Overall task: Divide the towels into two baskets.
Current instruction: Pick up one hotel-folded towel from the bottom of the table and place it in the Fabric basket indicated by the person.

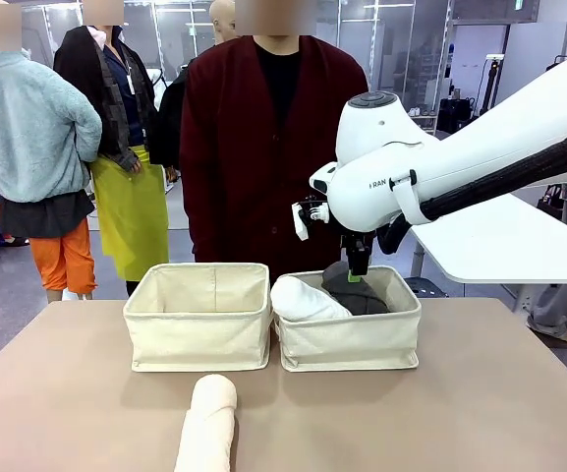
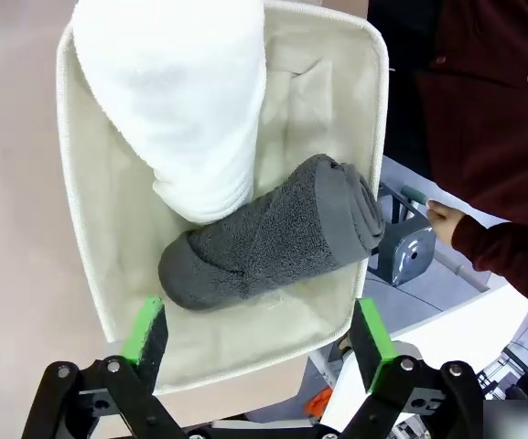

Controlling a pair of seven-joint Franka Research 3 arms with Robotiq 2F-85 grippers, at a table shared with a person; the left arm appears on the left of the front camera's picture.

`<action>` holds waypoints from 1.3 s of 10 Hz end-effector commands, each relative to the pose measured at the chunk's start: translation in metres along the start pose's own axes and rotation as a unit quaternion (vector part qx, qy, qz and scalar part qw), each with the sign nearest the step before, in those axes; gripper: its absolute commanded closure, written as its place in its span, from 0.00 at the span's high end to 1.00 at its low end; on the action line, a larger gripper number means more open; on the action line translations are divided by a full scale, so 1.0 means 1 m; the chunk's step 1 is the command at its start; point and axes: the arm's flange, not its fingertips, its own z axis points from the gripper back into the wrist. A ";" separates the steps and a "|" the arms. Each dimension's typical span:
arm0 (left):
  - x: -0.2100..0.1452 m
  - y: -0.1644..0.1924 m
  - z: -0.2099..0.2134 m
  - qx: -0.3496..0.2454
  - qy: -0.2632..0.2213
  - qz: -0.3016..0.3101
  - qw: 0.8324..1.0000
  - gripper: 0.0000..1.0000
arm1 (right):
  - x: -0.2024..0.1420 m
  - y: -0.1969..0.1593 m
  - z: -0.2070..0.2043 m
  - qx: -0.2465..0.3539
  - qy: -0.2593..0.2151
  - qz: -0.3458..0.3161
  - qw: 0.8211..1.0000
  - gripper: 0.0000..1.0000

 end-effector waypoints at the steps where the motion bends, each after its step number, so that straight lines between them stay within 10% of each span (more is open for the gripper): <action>1: -0.003 -0.003 0.001 -0.006 -0.008 -0.012 1.000 1.00 | 0.000 0.014 0.004 -0.005 0.005 -0.016 1.000 1.00; 13: -0.003 -0.003 0.001 -0.006 -0.008 -0.012 1.000 1.00 | 0.001 0.001 0.002 -0.001 0.000 -0.001 1.000 1.00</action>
